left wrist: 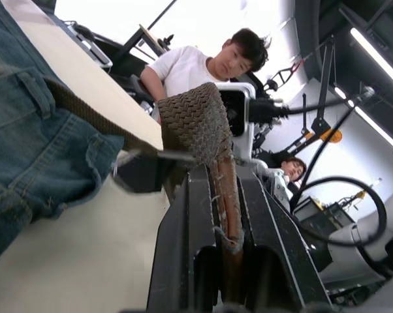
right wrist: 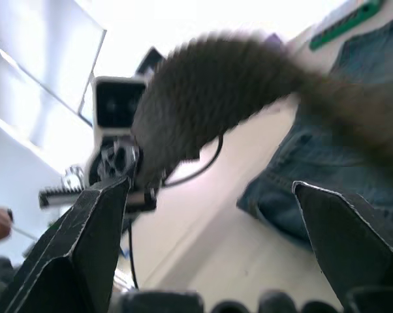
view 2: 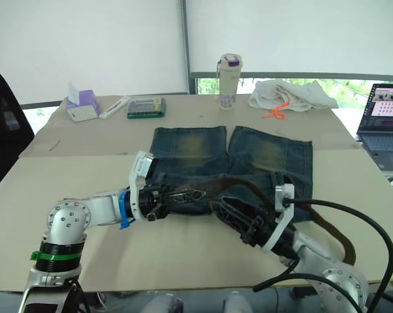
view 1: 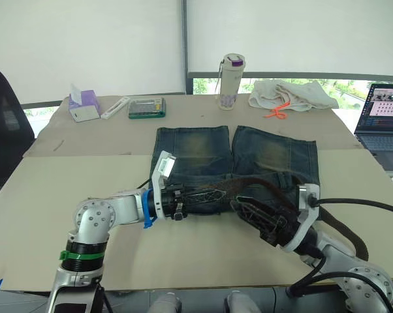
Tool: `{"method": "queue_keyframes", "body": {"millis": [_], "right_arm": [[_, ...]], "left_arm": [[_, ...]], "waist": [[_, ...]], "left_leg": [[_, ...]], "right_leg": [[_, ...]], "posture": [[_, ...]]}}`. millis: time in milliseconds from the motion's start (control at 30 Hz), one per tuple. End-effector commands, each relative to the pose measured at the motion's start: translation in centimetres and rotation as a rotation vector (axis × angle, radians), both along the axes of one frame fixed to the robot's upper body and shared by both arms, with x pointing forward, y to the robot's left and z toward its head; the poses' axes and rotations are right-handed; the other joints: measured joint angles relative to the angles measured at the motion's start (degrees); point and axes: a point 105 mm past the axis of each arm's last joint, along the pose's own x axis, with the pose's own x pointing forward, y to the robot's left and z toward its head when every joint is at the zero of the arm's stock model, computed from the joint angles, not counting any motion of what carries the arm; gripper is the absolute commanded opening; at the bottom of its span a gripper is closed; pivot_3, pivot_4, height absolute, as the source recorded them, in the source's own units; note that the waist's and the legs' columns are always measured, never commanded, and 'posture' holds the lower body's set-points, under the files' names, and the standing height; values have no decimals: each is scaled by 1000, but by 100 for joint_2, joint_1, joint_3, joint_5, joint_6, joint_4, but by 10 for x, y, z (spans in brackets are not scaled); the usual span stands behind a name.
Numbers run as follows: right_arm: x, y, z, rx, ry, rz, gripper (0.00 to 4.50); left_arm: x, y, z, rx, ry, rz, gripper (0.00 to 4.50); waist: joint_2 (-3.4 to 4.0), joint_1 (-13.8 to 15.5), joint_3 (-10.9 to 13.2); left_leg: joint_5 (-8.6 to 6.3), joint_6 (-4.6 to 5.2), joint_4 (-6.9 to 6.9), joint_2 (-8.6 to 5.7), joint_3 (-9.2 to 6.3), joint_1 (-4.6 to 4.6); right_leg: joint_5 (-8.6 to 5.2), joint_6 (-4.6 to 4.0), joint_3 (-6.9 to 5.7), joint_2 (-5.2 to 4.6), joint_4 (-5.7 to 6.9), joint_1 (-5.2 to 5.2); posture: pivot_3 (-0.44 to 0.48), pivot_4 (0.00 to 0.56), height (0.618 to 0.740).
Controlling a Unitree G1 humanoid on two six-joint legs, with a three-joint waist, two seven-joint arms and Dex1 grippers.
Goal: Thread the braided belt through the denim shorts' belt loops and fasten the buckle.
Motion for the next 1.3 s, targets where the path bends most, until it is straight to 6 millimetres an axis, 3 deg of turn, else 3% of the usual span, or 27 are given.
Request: {"method": "queue_keyframes", "body": {"millis": [33,233,333,400,567,700,867,1200,1300], "right_arm": [[-5,-3,22,113,-76,4,4434],[-4,7,16,75,-68,22,4434],[-2,14,13,51,-62,28,3703],[-4,20,10,24,-57,54,2966],[-1,23,13,44,-65,48,2966],[1,21,20,97,-74,33,1881],[0,17,22,112,-74,31,138],[0,9,20,101,-62,13,53],[7,2,19,98,-39,-47,0]], "left_arm": [[-4,2,7,-24,-5,-42,0],[-1,4,3,-9,7,-37,0],[-1,4,2,-10,11,-39,0],[-1,4,3,-18,12,-34,0],[-1,2,3,-26,12,-32,0],[-3,1,1,-18,10,-32,0],[-1,1,0,-12,8,-24,0],[4,4,-6,20,-19,22,0],[4,3,-9,40,-72,40,1131]], "waist": [[0,-6,0],[1,-8,0],[1,-12,0],[1,-10,0],[0,-9,0],[0,-7,0],[0,-9,0],[0,-8,0],[0,-6,0]], "left_leg": [[0,0,0,0,0,0],[0,0,-3,3,2,-1],[0,0,-4,3,4,-2],[0,0,-5,3,5,-4],[0,0,-5,3,7,-6],[0,0,-7,3,7,-6],[0,0,-8,4,8,-7],[0,0,-10,5,16,-9],[0,0,-11,7,17,-9]], "right_leg": [[0,0,0,0,-1,0],[-1,1,2,3,0,-6],[-2,2,8,4,2,-13],[-1,2,13,4,4,-19],[0,0,21,4,4,-24],[0,0,29,5,6,-29],[1,-1,34,6,8,-34],[0,-1,40,7,9,-41],[1,-2,42,8,8,-42]], "posture": [[0,150,740],[0,150,740],[0,150,740],[0,150,740],[0,150,740],[0,150,740],[0,150,740],[0,150,740],[0,150,740]]}}
